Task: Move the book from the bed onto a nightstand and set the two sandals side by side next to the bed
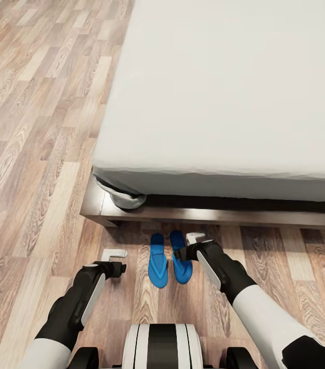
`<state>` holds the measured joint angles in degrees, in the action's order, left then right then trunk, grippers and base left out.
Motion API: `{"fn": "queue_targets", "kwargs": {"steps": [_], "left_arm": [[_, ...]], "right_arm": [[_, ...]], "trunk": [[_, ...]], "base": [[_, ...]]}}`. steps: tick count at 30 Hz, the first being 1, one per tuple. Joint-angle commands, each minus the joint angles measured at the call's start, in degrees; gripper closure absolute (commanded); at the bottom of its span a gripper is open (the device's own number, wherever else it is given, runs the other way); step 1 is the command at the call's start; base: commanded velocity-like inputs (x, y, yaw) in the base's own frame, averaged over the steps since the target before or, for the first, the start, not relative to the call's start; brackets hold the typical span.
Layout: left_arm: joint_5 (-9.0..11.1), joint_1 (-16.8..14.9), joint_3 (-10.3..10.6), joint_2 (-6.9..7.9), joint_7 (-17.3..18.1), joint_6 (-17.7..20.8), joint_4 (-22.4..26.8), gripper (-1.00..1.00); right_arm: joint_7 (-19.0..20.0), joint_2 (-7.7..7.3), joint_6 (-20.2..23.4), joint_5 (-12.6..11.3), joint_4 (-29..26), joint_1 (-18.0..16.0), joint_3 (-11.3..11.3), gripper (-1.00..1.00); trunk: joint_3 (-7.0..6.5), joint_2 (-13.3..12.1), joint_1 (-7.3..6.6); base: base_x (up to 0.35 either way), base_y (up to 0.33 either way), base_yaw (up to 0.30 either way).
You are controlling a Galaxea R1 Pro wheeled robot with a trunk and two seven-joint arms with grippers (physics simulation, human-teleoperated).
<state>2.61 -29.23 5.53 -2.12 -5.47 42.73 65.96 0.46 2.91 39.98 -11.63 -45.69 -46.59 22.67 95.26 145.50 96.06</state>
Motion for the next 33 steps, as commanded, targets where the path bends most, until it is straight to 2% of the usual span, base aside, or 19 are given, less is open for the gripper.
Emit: {"fn": "queue_targets", "kwargs": {"steps": [1,10,24,33], "left_arm": [[0.26,-0.02,0.09,0.01,-0.44,0.25,0.04,-1.00],[0.15,-0.03,0.09,0.01,-0.50,0.25,-0.07,-1.00],[0.12,-0.03,0.09,0.01,-0.59,0.25,-0.14,-1.00],[0.04,0.00,0.14,0.01,-0.60,0.25,-0.21,-1.00]], "right_arm": [[0.03,-0.03,0.24,-0.06,-0.01,0.23,0.02,-1.00],[0.05,-0.15,0.15,-0.06,0.09,1.84,-0.06,-1.00],[-0.05,-1.07,-0.38,-0.05,0.26,7.56,-0.12,-1.00],[-0.03,-1.82,-1.05,-0.07,0.35,9.28,-0.09,-1.00]], "trunk": [[-0.20,0.00,-0.03],[-0.42,-0.02,-0.06],[-0.42,-0.02,-0.06],[-2.41,-0.14,-0.29]], "base": [[0.000,0.000,0.000],[0.000,0.000,0.000],[0.000,0.000,0.000],[0.000,0.000,0.000]]}}
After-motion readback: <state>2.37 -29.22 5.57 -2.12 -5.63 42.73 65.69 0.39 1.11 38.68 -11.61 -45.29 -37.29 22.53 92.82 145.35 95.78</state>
